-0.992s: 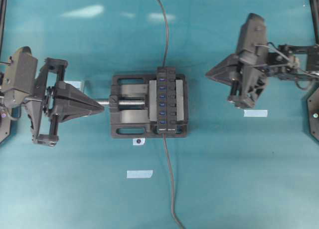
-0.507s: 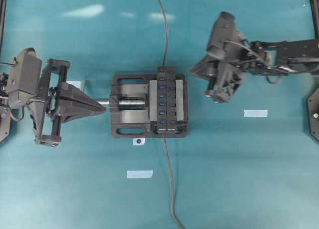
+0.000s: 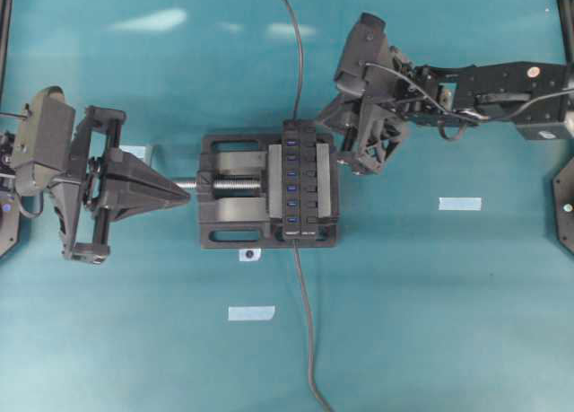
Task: Insert the USB into the front port of the fixed hub.
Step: 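Move the right gripper over the hub toward the black USB cable plug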
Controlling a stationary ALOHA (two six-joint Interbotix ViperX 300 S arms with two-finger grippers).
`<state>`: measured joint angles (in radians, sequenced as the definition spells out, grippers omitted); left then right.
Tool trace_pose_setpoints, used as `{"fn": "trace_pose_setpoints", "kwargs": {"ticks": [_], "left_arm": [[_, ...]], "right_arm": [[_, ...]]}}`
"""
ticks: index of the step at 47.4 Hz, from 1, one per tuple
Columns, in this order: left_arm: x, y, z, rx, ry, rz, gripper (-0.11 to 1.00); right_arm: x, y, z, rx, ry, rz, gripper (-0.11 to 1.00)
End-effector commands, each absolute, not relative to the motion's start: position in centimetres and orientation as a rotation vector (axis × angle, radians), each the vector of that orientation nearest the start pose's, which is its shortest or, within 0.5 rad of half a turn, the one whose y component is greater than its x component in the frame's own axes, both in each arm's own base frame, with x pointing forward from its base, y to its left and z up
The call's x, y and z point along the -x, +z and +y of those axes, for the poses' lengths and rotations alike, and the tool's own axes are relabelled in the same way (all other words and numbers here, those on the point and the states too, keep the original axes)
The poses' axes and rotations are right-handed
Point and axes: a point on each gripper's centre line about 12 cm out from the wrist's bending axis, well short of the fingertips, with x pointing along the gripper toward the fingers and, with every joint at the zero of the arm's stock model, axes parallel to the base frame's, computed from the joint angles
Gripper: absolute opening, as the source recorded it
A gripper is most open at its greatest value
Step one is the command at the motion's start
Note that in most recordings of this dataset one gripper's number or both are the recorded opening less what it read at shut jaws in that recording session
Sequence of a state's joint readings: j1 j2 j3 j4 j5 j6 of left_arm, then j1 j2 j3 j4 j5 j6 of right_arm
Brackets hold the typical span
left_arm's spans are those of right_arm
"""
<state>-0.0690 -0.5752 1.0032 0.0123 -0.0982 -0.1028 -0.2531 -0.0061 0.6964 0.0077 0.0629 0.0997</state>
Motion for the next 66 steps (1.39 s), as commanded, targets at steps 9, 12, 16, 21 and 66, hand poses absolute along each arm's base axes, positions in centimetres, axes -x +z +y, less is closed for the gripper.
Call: {"fn": "trace_pose_setpoints", "kwargs": {"ticks": [9,12,16,21,66], "left_arm": [[-27.4,26.2,-2.0,0.077,-0.059,0.293,0.00],[-27.5,26.2,-2.0,0.077,-0.059,0.291,0.00],[-27.4,26.3,-2.0,0.077,-0.059,0.290,0.00],[-27.5,26.3,-2.0,0.082,-0.058,0.288,0.00],[-27.4,26.2,-2.0,0.080,-0.059,0.290,0.00]], "right_arm": [[-36.9,16.5,-10.0,-0.192,-0.290,0.702,-0.02],[-36.9,16.3,-10.0,-0.191,-0.289,0.705,-0.02],[-36.9,16.3,-10.0,-0.191,-0.289,0.707,-0.01],[-36.9,16.3,-10.0,-0.192,-0.288,0.705,0.01],[-37.9,17.1,-10.0,-0.197,-0.286,0.685,0.19]]}}
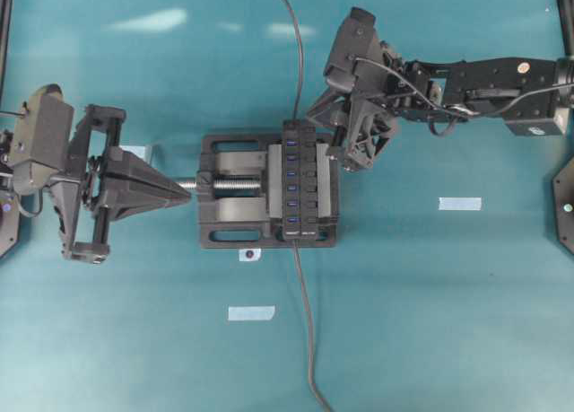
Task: Insert the USB into the front port of the fixed hub.
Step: 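Move the right gripper over the hub toward the black USB cable plug, then close the right gripper on the black USB cable near its plug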
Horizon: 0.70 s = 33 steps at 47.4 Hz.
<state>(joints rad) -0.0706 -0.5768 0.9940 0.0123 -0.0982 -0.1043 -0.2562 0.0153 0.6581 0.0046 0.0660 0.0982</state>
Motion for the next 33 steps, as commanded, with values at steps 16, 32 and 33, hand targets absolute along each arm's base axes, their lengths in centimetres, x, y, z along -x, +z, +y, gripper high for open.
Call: {"fn": "trace_pose_setpoints", "kwargs": {"ticks": [16,32,33], "left_arm": [[-27.4,26.2,-2.0,0.083,-0.058,0.291,0.00],[-27.4,26.0,-2.0,0.081,-0.058,0.294,0.00],[-27.4,26.0,-2.0,0.083,-0.058,0.294,0.00]], "right_arm": [[-38.0,17.2,-9.8,-0.185,-0.277,0.683,0.85],[-38.9,17.4,-10.1,-0.184,-0.277,0.670,0.89],[-39.0,17.3,-10.1,-0.182,-0.277,0.671,0.89]]}}
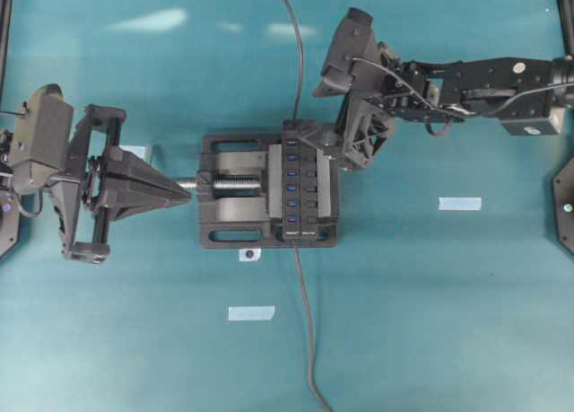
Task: Insert the USB into the front port of the fixed hub.
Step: 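Close the right gripper on the black USB cable near its plug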
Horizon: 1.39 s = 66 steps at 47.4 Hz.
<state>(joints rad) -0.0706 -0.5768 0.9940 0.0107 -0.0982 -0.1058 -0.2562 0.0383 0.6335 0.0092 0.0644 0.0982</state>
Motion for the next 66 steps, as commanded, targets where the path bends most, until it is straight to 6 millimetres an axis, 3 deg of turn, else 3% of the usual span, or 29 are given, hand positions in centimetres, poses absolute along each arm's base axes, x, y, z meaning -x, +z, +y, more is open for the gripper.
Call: {"fn": "trace_pose_setpoints", "kwargs": {"ticks": [1,16,46,52,66], "left_arm": [[-27.3,26.0,-1.9,0.083,-0.058,0.294,0.00],[-27.3,26.1,-1.9,0.085,-0.058,0.290,0.00],[-27.3,26.1,-1.9,0.086,-0.056,0.288,0.00],[-27.3,26.1,-1.9,0.088,-0.056,0.287,0.00],[-27.2,26.2,-1.9,0.088,-0.058,0.284,0.00]], "right_arm": [[-39.2,17.3,-10.1,-0.182,-0.275,0.670,0.89],[-40.8,16.4,-9.6,-0.174,-0.255,0.709,0.88],[-40.8,16.8,-9.5,-0.176,-0.254,0.712,0.82],[-40.7,17.3,-9.5,-0.176,-0.254,0.702,0.72],[-40.5,18.2,-9.4,-0.175,-0.253,0.682,0.26]]}}
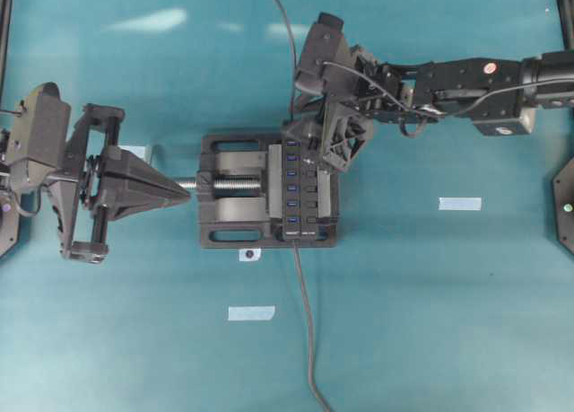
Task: Insert the USB into the front port of the fixed hub.
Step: 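Close the right gripper on the black USB cable near its plug, then pull the plug out of the hub port with the right gripper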
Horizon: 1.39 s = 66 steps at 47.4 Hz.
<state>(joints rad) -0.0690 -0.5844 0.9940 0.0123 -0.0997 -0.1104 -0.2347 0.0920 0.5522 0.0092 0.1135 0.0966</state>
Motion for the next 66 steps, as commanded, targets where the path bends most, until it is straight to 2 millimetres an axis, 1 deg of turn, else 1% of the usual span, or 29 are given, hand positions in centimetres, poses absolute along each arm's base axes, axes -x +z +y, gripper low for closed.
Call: {"fn": "trace_pose_setpoints", "kwargs": {"ticks": [1,5,9,13,23,28,36,47,52,59,66], "left_arm": [[-27.2,26.2,-1.9,0.088,-0.058,0.284,0.00],[-27.2,26.2,-1.9,0.088,-0.058,0.282,0.00],[-27.2,26.1,-1.9,0.090,-0.056,0.285,0.00],[-27.2,26.0,-1.9,0.091,-0.056,0.289,0.00],[-27.2,26.0,-1.9,0.091,-0.057,0.289,0.00],[-27.1,26.1,-1.9,0.091,-0.057,0.287,0.00],[-27.1,26.1,-1.9,0.091,-0.056,0.285,0.00],[-27.2,26.4,-1.9,0.087,-0.059,0.275,0.00],[-27.1,26.0,-1.9,0.088,-0.058,0.285,0.00],[-26.9,25.5,-1.9,0.087,-0.057,0.298,0.00],[-27.0,25.8,-1.9,0.088,-0.058,0.290,0.00]], "right_arm": [[-40.5,18.2,-9.3,-0.175,-0.251,0.682,0.22],[-40.4,18.3,-9.3,-0.174,-0.250,0.681,0.12],[-40.4,18.3,-9.2,-0.173,-0.249,0.681,0.06],[-40.4,18.3,-9.1,-0.174,-0.248,0.681,0.04],[-40.5,18.2,-8.7,-0.172,-0.239,0.688,0.03],[-40.5,18.7,-8.4,-0.171,-0.232,0.688,0.03],[-40.4,20.5,-8.0,-0.166,-0.221,0.678,0.03],[-39.1,22.7,-7.1,-0.168,-0.209,0.671,0.03],[-38.7,23.5,-6.7,-0.166,-0.201,0.654,0.03],[-38.4,24.3,-6.0,-0.161,-0.183,0.634,0.03],[-38.5,24.6,-4.9,-0.159,-0.158,0.628,0.03]]}}
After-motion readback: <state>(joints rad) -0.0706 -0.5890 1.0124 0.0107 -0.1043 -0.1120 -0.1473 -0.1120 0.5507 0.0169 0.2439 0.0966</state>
